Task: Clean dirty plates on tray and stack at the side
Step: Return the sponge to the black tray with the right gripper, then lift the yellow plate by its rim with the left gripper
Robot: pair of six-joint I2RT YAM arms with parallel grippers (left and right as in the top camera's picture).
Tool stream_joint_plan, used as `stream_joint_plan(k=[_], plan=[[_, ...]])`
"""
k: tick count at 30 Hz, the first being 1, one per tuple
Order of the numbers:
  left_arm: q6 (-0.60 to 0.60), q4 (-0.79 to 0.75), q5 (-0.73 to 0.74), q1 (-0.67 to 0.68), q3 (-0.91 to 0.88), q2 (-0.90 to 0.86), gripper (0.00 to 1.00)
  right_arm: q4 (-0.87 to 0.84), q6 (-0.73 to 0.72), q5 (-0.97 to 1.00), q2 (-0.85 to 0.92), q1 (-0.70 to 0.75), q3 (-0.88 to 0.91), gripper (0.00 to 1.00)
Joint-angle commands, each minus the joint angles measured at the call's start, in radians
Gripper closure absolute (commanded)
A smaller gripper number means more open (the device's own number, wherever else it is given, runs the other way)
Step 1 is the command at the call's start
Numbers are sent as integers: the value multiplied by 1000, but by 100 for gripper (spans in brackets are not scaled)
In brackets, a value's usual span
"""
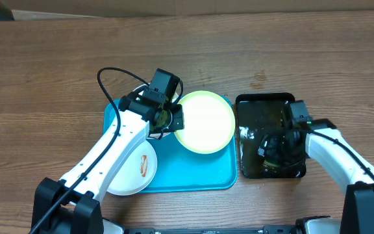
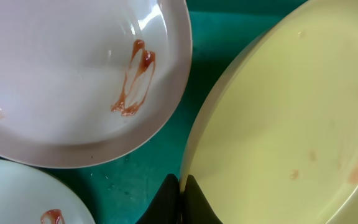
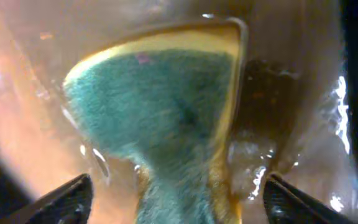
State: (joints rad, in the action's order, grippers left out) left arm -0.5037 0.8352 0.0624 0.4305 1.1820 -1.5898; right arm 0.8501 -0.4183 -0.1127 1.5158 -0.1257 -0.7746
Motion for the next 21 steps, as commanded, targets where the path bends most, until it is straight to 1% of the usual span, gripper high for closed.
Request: stream_joint_plan(k=[1,2,3,6,10,15,19,21], plan=[[-13,-10,2,2,42,-7,96,37,27,-59,-2,4,-131,4],[-13,-13,3,4,46,-7,96,59,27,-57,-2,4,-165,1],[-13,-17,2,8,50,-7,96,82,27,-56,-2,4,-205,0],[-13,-45,1,28,56,-7,96,129,26,-53,-2,19,-311,0],[-13,-88,-15,57,72,-7,96,133,26,-53,-2,83,-417,0],[-8,-160,-56,100,93,-7,96,86,26,-26,-2,220,-450,0],[3,-229,-107,142,93,-8,96,67,26,83,-1,325,-450,0],[7,-271,-138,167,93,-9,96,68,26,105,-1,366,-450,0]])
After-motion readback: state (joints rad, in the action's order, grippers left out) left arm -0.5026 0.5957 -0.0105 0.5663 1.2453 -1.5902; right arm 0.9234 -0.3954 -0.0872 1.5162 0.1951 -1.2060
